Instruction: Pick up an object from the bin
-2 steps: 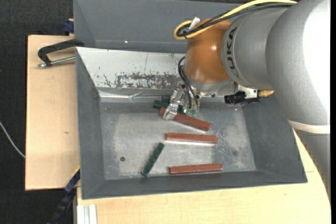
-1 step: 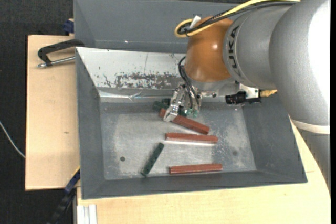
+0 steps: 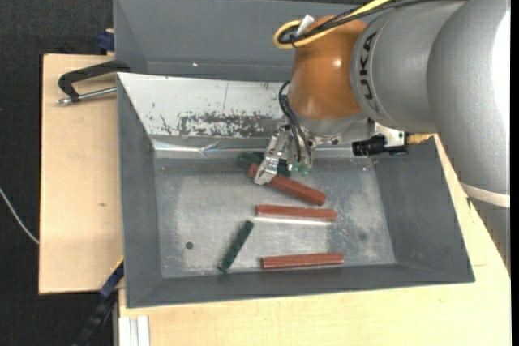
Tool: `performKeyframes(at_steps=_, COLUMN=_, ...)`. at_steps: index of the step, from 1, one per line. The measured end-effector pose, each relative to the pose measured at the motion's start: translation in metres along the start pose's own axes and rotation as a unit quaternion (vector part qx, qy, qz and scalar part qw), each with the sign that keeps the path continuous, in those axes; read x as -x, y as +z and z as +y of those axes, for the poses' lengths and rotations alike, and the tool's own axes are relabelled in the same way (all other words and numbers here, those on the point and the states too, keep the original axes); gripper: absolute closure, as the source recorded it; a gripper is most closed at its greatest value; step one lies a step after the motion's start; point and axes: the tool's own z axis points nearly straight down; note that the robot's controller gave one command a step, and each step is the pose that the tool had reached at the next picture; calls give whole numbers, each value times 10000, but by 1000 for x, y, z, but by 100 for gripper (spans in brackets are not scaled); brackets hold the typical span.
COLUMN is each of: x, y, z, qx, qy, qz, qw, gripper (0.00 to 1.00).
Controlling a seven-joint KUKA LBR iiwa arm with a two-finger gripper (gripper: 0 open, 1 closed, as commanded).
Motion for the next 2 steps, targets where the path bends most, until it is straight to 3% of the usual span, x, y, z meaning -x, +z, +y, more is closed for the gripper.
performKeyframes(at_steps=2, x=2, y=-39, z=1, qx=12, qy=-7, qz=-26, qw=10000, gripper=100)
